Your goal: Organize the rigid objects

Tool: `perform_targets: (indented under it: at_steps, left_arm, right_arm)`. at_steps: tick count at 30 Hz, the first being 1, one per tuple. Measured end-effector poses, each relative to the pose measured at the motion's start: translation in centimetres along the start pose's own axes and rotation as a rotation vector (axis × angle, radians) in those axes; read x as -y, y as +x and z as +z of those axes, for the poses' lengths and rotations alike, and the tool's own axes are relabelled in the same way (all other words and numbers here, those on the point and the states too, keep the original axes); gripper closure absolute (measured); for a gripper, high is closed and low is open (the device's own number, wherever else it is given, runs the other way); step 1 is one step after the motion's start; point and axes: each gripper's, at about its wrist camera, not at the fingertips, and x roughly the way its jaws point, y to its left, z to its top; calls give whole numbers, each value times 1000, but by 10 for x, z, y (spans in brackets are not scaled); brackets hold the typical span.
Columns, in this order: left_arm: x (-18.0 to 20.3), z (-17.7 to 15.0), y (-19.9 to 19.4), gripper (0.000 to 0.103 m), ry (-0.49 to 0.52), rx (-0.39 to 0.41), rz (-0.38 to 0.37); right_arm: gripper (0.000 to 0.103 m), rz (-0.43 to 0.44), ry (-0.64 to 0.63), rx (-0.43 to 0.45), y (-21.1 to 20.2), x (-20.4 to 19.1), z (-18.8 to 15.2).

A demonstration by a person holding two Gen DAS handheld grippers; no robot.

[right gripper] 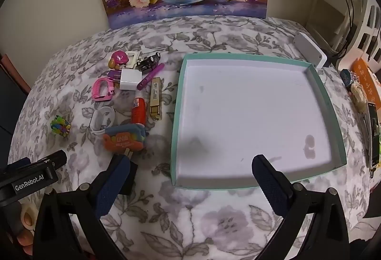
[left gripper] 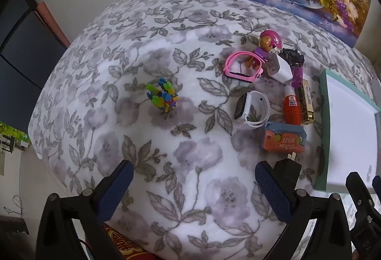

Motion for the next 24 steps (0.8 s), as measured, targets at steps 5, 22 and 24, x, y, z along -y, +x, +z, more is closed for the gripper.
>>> perform_targets:
  at_steps: [5, 22, 24]
  left_arm:
    - [-2, 0, 1, 0, 3, 1, -2]
    - [4, 0, -3, 0, 9, 9, 9]
    - [4, 0, -3, 0, 10, 9, 9]
  right_arm:
    - [1, -2, 4, -11, 1, 4, 0]
    - [1, -10, 41, -44, 5, 4, 0]
    - [1, -13, 45, -49, 6, 4, -1]
